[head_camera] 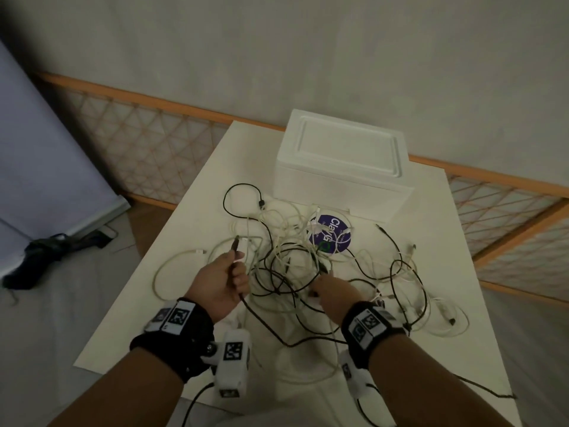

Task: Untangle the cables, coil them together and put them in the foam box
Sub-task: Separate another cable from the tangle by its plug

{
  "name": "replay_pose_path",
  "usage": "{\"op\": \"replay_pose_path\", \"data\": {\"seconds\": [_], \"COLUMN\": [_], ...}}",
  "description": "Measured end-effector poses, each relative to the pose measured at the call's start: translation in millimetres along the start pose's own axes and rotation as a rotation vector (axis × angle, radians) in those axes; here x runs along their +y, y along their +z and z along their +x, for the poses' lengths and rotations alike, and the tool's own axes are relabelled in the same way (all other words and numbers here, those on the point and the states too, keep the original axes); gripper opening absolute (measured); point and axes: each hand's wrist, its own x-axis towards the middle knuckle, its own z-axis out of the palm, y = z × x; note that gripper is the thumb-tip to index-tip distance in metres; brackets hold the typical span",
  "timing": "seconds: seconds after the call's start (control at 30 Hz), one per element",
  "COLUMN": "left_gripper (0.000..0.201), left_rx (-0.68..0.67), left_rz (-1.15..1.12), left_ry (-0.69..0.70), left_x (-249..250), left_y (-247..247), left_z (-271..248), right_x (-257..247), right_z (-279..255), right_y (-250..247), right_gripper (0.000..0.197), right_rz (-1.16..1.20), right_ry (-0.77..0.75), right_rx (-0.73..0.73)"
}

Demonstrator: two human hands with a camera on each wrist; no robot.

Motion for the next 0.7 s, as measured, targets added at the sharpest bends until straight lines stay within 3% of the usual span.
{"op": "replay_pose_path", "data": {"seconds": [0.13, 0.23, 0.43, 0.6, 0.7], "left_gripper": [0.024, 0.021, 0.017, 0.02, 0.014], "left_rx": [-0.014, -0.063, -0.175, -0.299, -0.353], "left_rz": [0.055, 0.075, 0.135, 0.248, 0.314], "left_ry": [0.072, 0.092, 0.062, 0.086, 0.12], "left_x": [0, 3, 8, 6, 3], "left_y": [-2, 1, 21, 52, 63], "left_z": [-2, -3, 6, 5, 6], "right_x": [6, 8, -16, -38, -43], "right_z": [6, 5, -15, -35, -37], "right_y": [5, -11, -84, -116, -121], "right_gripper": [0.03, 0.03, 0.012, 0.015, 0.02], "right_rz": [-0.098, -0.047, 0.427, 0.737, 0.804], "right_ry": [-0.039, -0.085, -0.15, -0.179, -0.156], "right_rx": [0.038, 0.035, 0.418, 0.524, 0.594]}}
